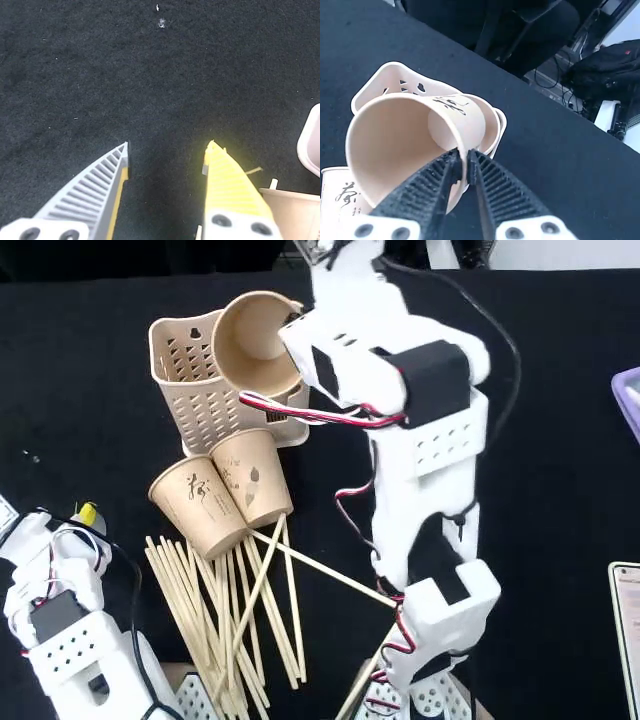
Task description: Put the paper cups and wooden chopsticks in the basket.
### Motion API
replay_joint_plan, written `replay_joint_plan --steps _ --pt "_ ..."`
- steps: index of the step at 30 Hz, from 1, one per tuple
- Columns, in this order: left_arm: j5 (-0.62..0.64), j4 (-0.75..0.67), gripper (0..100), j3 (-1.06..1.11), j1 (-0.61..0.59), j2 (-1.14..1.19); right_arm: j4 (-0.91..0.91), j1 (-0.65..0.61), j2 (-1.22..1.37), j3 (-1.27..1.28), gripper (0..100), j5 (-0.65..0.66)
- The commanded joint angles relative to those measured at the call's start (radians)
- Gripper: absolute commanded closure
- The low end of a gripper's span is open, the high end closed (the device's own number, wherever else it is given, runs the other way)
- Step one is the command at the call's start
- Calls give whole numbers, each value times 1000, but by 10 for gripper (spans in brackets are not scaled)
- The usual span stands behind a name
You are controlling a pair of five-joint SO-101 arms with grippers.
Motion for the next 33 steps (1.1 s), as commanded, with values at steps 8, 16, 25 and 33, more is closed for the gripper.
replay_joint_plan --steps 8,16,25,33 --pt "8 -17 755 -61 -1 -12 -29 -12 105 -45 929 -14" --pt "6 -18 755 -61 -1 -12 -117 -6 117 -47 738 -187" --pt "6 -17 755 -61 -1 -12 -189 -3 130 -36 758 -186" --pt "5 -14 755 -61 -1 -12 -318 15 147 -82 758 -195"
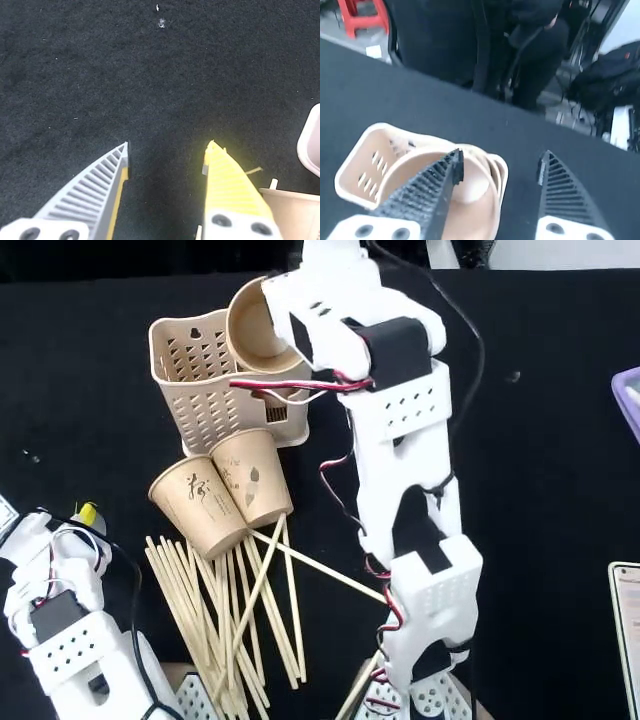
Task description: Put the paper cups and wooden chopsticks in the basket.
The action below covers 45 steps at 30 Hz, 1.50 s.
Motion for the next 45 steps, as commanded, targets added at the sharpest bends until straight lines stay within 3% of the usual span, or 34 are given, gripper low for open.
replay_joint_plan --steps 1,7,15,26,31,37,42,45 --pt "5 -15 755 -61 -1 -12 -43 9 -4 -94 758 -8" --pt "5 -14 755 -61 -1 -12 -32 9 -8 -93 758 -8" --pt "5 -15 755 -61 -1 -12 166 -18 -33 -182 758 2" --pt "5 -14 755 -61 -1 -14 -20 72 145 -148 758 0" --pt "5 -17 755 -61 -1 -14 -25 69 147 -162 758 -6" --pt "5 -17 755 -61 -1 -14 77 69 147 -268 758 -6" --pt "5 -14 755 -61 -1 -14 302 69 151 -446 758 0" --pt "5 -12 755 -61 -1 -14 310 89 143 -469 759 0"
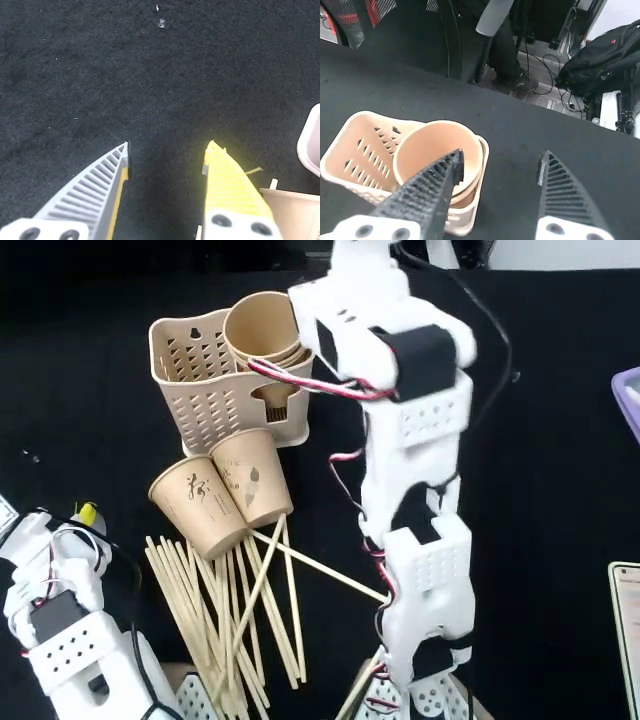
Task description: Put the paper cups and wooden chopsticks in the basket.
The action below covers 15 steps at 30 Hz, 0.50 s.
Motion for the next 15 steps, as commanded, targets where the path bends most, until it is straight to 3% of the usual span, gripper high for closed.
replay_joint_plan --steps 1,7,15 --pt "5 -12 755 -61 -1 -14 43 51 -25 -71 759 2" --pt "5 -12 755 -61 -2 -14 44 64 -213 150 759 2" --pt "5 -18 755 -67 -1 -14 28 60 -742 990 756 17"
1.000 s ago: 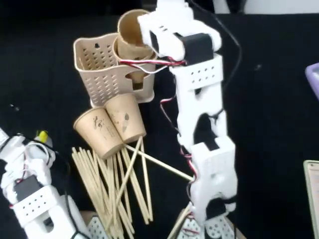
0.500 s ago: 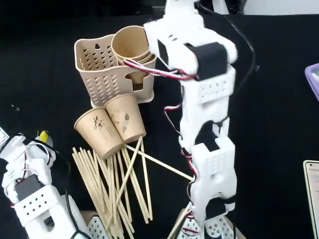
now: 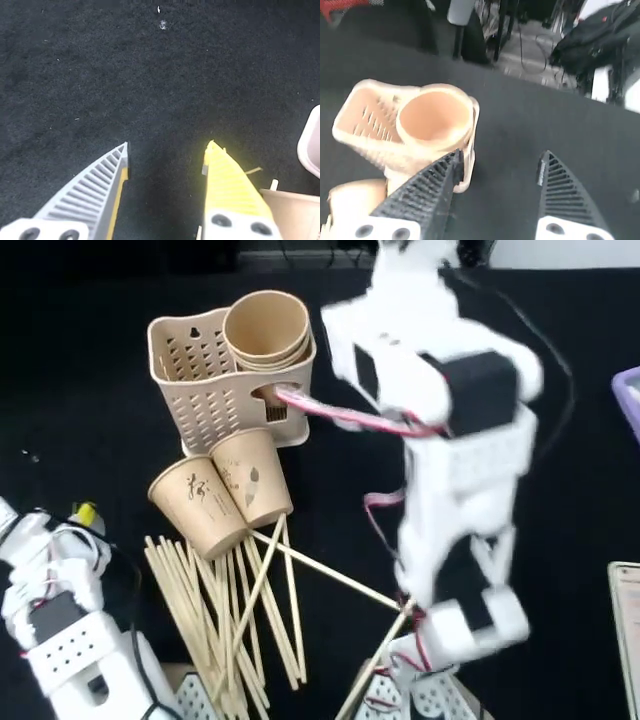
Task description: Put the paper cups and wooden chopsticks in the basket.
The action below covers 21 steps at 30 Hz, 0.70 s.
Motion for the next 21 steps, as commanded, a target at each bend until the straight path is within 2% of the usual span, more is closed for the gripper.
replay_joint_plan --steps 1,6,11,17,21 --pt "5 -18 755 -73 2 -11 -8 17 -334 561 756 44" --pt "-6 -11 752 -148 4 -3 -265 21 -578 1158 758 121" --pt "-153 66 754 -232 90 -3 -588 57 -756 1655 758 120" --pt "-290 144 752 -349 245 29 -878 132 -757 1934 758 43" --pt "-351 141 753 -495 275 206 -1056 132 -674 2063 758 -35"
